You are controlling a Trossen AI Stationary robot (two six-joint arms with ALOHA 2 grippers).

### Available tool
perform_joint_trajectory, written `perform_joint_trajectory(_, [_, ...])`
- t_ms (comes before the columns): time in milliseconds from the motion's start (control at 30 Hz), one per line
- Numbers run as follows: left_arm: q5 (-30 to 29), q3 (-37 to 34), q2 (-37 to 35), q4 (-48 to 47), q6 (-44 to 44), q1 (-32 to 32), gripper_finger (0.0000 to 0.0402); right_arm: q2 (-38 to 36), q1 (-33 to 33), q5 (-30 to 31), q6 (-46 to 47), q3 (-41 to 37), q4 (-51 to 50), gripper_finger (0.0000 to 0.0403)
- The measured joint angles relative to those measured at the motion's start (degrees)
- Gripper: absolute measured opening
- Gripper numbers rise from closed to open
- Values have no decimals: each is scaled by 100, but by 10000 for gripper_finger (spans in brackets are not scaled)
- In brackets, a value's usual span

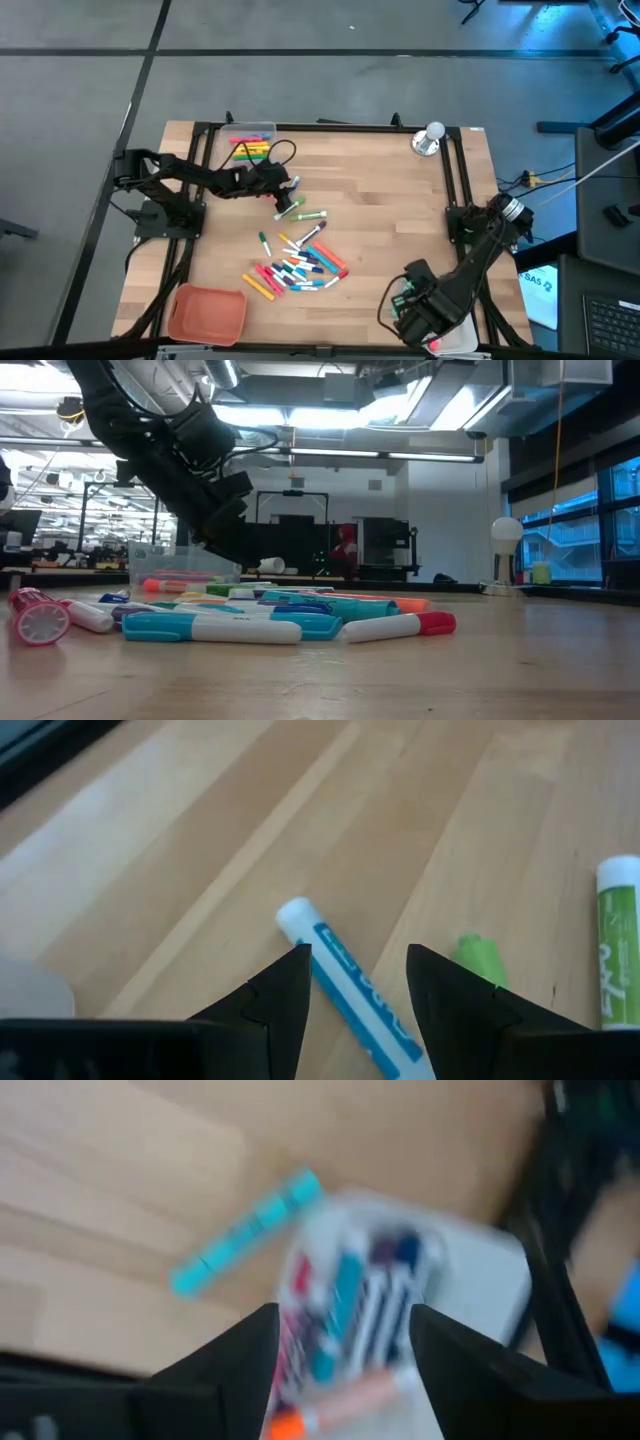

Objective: Pick & Place Markers
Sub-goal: Put the middle center pitch blue pen into the white bin

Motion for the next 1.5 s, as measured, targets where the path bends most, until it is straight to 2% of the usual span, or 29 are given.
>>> perform_joint_trajectory(200, [81, 0, 0, -406, -303, -69, 162, -1, -296, 1440, -1144, 0, 2, 201])
perform_joint_trajectory(367, [-821, 0, 0, -445, -1198, -210, 162, 0, -615, 2415, -2136, 0, 2, 192])
perform_joint_trajectory(500, [-711, 0, 1, -532, -1563, -242, 162, -1, -893, 3157, -2811, 0, 2, 190])
perform_joint_trajectory(633, [-697, -1, 144, -490, -1453, -291, 164, -1, -1183, 3242, -3280, 0, -1, 190])
perform_joint_trajectory(800, [-346, 4, 516, -154, -1297, -258, 166, -1, -1333, 3253, -3405, 0, -1, 190])
perform_joint_trajectory(900, [-359, 7, 785, 78, -1221, -254, 161, -1, -1334, 3261, -3401, 0, 0, 190])
perform_joint_trajectory(1100, [-478, 33, 1108, 243, -859, -251, 115, -1, -1271, 3324, -3150, 0, 2, 190])
perform_joint_trajectory(1233, [-382, 15, 1105, 384, -567, -247, 64, -1, -1196, 3869, -2943, 0, 2, 190])
perform_joint_trajectory(1367, [-325, 0, 1015, 624, -435, -243, 61, 68, -1289, 4243, -2822, 0, 25, 190])
perform_joint_trajectory(1433, [-275, -12, 953, 662, -430, -240, 61, 162, -1426, 4168, -2833, 0, 143, 190])
perform_joint_trajectory(1500, [-61, -24, 827, 684, -433, -247, 61, 195, -1539, 3801, -3028, -134, 312, 189])
